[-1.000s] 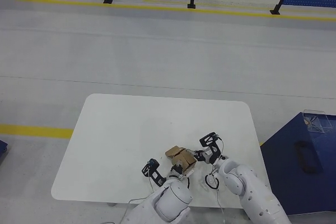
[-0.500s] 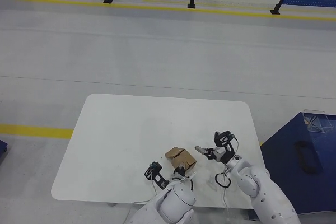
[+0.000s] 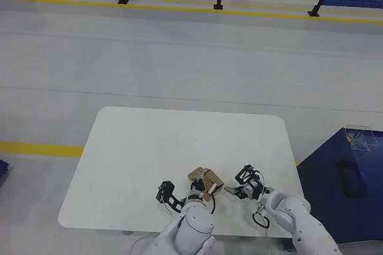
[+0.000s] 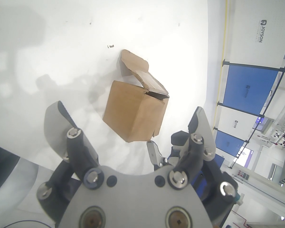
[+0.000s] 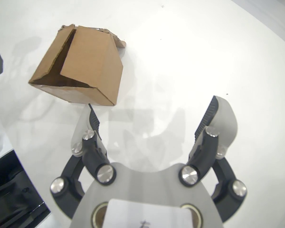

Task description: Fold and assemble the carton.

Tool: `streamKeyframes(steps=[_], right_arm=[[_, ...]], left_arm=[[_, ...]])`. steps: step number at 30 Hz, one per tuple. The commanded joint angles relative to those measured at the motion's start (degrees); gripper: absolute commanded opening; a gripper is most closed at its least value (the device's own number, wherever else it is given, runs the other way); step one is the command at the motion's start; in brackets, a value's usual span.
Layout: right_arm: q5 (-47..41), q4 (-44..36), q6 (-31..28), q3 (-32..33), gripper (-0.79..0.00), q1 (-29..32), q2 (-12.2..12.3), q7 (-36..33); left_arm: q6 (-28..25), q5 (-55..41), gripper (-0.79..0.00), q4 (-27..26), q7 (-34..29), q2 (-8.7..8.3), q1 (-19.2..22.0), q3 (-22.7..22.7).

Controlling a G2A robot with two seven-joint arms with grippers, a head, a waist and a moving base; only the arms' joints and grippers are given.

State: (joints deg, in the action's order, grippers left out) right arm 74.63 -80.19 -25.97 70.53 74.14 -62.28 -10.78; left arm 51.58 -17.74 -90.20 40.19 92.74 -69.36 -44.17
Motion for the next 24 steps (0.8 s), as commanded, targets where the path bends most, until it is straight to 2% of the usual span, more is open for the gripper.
streamKeyframes(steps=[1, 6, 10, 19, 24], right_arm=[[0.0, 1.9, 1.9, -2.2, 0.0, -1.9, -0.6, 0.7], [-1.6, 7.2, 7.7, -5.9, 0.0, -7.3, -2.4, 2.1], [-4.3, 11.5, 8.5, -8.8, 0.0, -11.7, -3.9, 2.7], [-3.3, 18.3, 14.7, -15.6, 0.0, -18.8, -7.2, 3.2], [-7.7, 19.9, 12.5, -13.6, 0.0, -19.8, -7.4, 3.4]], left_arm=[[-0.1, 0.7, 0.0, -0.2, -0.7, 0.07, -0.4, -0.2], [0.1, 2.1, 0.0, -0.4, -1.7, 0.29, -1.4, -1.0], [-0.1, 2.8, 0.0, -0.9, -2.4, 0.52, -2.3, -1.6], [-1.0, 4.3, 0.0, -2.7, -4.9, 0.9, -4.3, -2.7], [1.1, 3.2, 0.0, -4.5, -7.7, 0.87, -5.1, -3.4]])
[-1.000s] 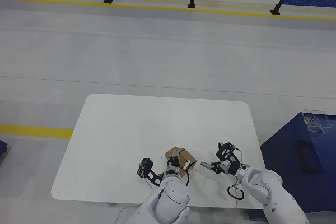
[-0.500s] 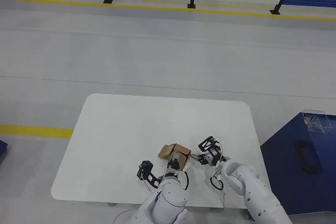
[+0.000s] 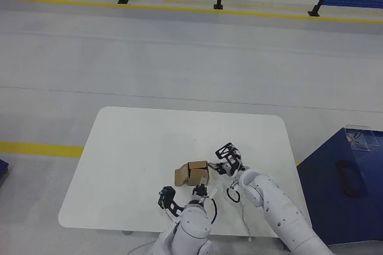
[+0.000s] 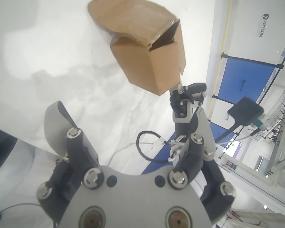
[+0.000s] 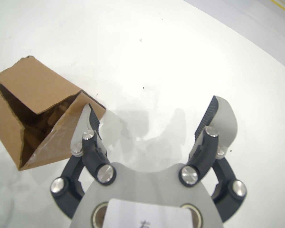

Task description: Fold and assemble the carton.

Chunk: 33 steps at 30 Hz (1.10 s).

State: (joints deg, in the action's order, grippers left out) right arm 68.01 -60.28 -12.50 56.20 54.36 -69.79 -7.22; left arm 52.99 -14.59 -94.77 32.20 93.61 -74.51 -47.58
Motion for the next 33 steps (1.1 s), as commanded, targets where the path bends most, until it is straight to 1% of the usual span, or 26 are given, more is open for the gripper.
streamKeyframes(steps=[1, 4, 6, 8, 9, 11, 12, 19, 20, 21, 22, 23, 26, 27, 29, 31, 33], right_arm=[[-1.9, -0.1, -2.2, 1.6, 0.0, 0.0, 0.3, -0.4], [-3.9, -2.6, -5.3, 4.8, 0.0, 1.4, 1.1, 1.1], [-5.7, -5.2, -7.1, 6.9, 0.0, 2.9, 1.7, 1.8], [-6.2, -7.5, -7.3, 8.1, 0.0, 4.2, 2.0, 2.2], [-6.6, -8.7, -7.5, 8.6, 0.0, 4.9, 2.1, 2.4], [-7.0, -10.7, -7.6, 9.4, 0.0, 6.1, 2.2, 3.5], [-7.2, -11.1, -7.6, 9.6, 0.0, 6.3, 2.2, 4.1], [-7.2, -11.1, -7.6, 9.6, 0.0, 6.3, 2.2, 4.1], [-6.6, -10.7, -6.0, 9.8, 0.0, 6.3, 2.2, 3.9], [-5.1, -10.9, -2.7, 9.5, 0.0, 6.2, 2.1, 4.1], [-3.6, -11.5, -0.8, 8.4, 0.0, 6.1, 1.8, 5.0], [-3.4, -11.7, -0.6, 7.4, 0.0, 6.2, 1.5, 5.5], [-2.3, -11.6, 0.2, 5.3, 0.0, 5.6, 0.8, 5.5], [-1.6, -11.6, 0.6, 4.5, 0.0, 5.3, 0.6, 5.7], [0.2, -11.1, 1.9, 2.9, 0.0, 4.8, 0.2, 6.1], [0.9, -10.3, 2.4, 1.5, 0.0, 4.2, -0.3, 6.3], [1.7, -9.2, 2.9, 0.2, 0.0, 3.5, -0.8, 6.1]], left_arm=[[-0.3, 0.0, 0.0, 0.1, 0.3, 0.0, 0.0, 0.0], [-1.0, -0.1, 0.0, -0.3, 0.0, 0.0, 0.0, -0.1], [-6.6, 0.9, 0.0, -3.2, -1.1, -0.28, -1.3, -1.3], [-14.2, 0.5, 0.0, -5.3, -1.8, -0.52, -3.4, -3.1], [-19.6, 0.6, 0.0, -5.5, -2.1, -0.68, -4.7, -4.1], [-30.6, 3.7, 0.0, -4.5, -2.3, -0.99, -6.8, -4.5], [-34.6, 6.2, 0.0, -3.4, -3.0, -1.19, -7.5, -4.1], [-34.6, 6.2, 0.0, -3.4, -3.0, -1.19, -7.5, -4.1], [-34.6, 6.2, 0.0, -3.4, -3.0, -1.19, -7.5, -4.1], [-35.6, 7.0, 0.0, -3.4, -2.0, -1.22, -7.4, -4.6], [-36.6, 6.4, 0.0, -2.4, 0.2, -1.08, -7.6, -5.6], [-37.6, 4.7, 0.0, -1.2, 1.4, -0.79, -7.3, -6.1], [-44.0, -0.1, 0.0, 4.1, 4.2, 0.11, -5.6, -7.4], [-46.3, -2.8, 0.0, 5.9, 4.1, 0.46, -5.1, -7.6], [-50.7, -5.1, 0.0, 9.6, 4.7, 0.97, -4.1, -8.1], [-54.6, -10.5, 0.0, 12.4, 3.9, 1.62, -3.5, -8.3], [-58.6, -13.3, 0.0, 14.9, 4.5, 2.17, -2.6, -8.7]])
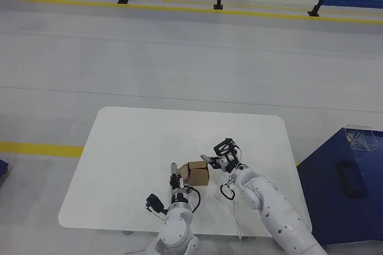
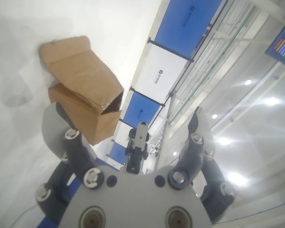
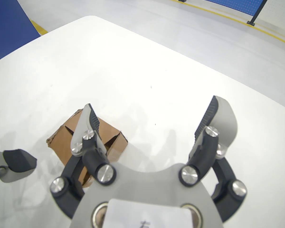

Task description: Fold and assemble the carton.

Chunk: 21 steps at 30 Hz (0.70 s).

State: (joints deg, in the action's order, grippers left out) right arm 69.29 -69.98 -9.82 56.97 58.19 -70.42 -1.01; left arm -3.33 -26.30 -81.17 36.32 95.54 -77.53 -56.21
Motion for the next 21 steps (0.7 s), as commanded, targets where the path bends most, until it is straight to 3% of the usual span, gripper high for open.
streamKeyframes(steps=[1, 10, 21], right_arm=[[1.0, 1.0, 0.6, -1.2, 0.0, -0.7, -0.4, 0.0], [2.2, 5.9, 1.7, -5.2, 0.0, -3.8, -2.5, -2.0], [4.0, 10.1, 2.9, -7.5, 0.0, -5.9, -4.2, -2.8]], left_arm=[[-3.4, -1.7, 0.0, 3.0, 0.3, 0.48, 0.9, 0.3], [-11.1, 0.1, 0.0, 13.9, 6.5, 2.5, 6.6, 0.7], [-17.2, 3.0, 0.0, 19.9, 8.3, 3.82, 9.4, -0.5]])
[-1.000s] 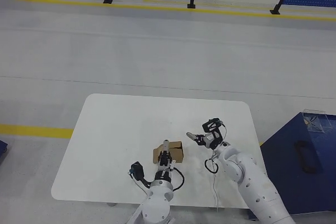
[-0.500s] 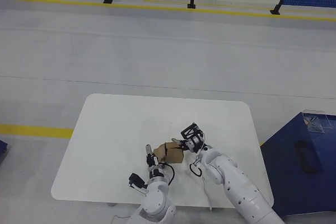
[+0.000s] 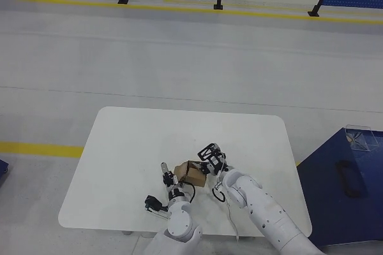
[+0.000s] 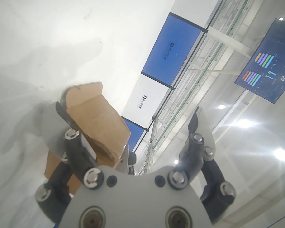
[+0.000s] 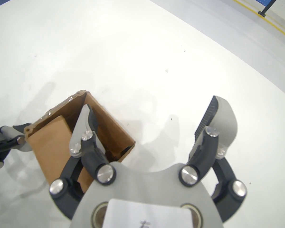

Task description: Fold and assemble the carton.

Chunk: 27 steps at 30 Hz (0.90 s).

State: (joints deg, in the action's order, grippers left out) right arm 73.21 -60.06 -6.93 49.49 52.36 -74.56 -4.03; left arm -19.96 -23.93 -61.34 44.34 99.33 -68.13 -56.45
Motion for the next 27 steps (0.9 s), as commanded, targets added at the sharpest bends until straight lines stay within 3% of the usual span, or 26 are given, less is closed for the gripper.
streamKeyframes(steps=[1, 17, 22, 27], right_arm=[[0.2, 0.5, 0.0, 0.0, 0.0, -0.1, -0.2, 0.2], [0.8, 0.6, -1.3, 1.3, 0.0, 0.5, -0.8, 0.8], [3.4, 0.4, -1.7, 1.0, 0.0, 1.0, -0.8, 0.6], [3.3, 0.1, -1.8, 1.5, 0.0, 1.3, -1.0, 0.6]], left_arm=[[-1.0, 0.9, 0.0, 0.0, 0.2, 0.08, -0.1, -0.4], [-0.6, 6.0, 0.0, -5.5, -1.3, 0.13, -2.4, -4.5], [0.4, 4.3, 0.0, -6.6, -5.0, 0.01, -2.8, -6.5], [3.3, 1.7, 0.0, -9.7, -8.9, 0.05, -6.2, -6.3]])
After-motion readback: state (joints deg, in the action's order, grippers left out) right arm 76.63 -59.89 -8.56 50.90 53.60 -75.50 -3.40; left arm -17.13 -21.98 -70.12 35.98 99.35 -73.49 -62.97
